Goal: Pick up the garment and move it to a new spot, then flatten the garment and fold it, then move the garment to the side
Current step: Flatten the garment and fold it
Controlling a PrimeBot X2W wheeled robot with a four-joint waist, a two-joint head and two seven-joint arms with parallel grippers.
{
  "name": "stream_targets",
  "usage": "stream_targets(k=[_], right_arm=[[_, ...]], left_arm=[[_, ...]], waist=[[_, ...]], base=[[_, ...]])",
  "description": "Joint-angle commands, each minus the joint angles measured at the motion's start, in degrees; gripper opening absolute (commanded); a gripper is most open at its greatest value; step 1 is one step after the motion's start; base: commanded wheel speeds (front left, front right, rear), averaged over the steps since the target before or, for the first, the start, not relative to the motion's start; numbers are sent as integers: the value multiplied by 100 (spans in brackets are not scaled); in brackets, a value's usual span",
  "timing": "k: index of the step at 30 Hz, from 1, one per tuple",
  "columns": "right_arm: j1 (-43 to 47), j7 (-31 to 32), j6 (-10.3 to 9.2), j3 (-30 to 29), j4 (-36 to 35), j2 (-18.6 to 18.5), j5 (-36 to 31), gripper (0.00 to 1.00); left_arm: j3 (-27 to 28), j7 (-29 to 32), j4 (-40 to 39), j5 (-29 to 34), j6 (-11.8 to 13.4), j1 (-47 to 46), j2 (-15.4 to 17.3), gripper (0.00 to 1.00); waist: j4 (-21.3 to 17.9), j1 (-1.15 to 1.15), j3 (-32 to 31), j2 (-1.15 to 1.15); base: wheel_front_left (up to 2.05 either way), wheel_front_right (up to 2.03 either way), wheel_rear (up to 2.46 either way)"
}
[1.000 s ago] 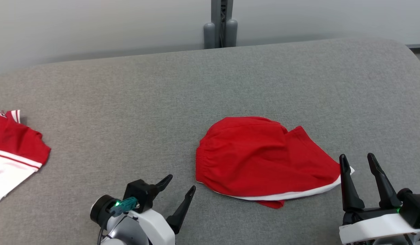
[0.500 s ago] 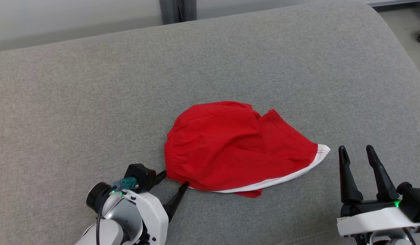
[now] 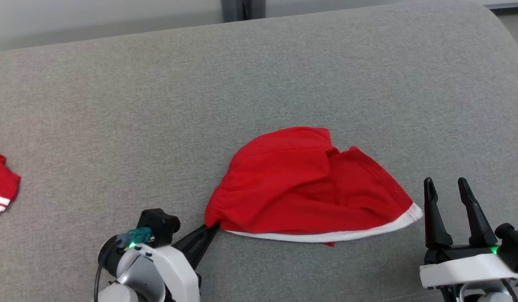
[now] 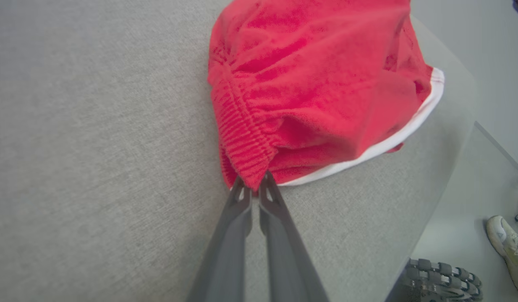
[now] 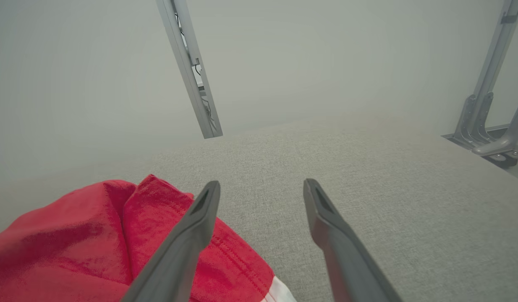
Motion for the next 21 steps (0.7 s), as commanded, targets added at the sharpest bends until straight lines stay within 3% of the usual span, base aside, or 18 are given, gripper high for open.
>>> stream_targets(k=[1,7,14,21], right_arm=[[-67,-29,4,-11,25,-22,-39,100],[-136,32,4,0,8,-24,-92,100],[-260,96,4,61,11,-24,-97,100],[-327,92,4,157,91,-23,-4,100]], left_arm=[[115,-17,-160,-48,123,129,118,0],[354,127,-642,-274,286,412,397,0],[579,886,-914,-666,189,202,940,0],[609,1668,-253,-1126,31,-566,891,0]], waist=[[184,0,-5,0],[424,0,17,0],[438,0,67,0],[187,0,155,0]], base=[[0,0,0],[0,0,0],[0,0,0],[0,0,0]])
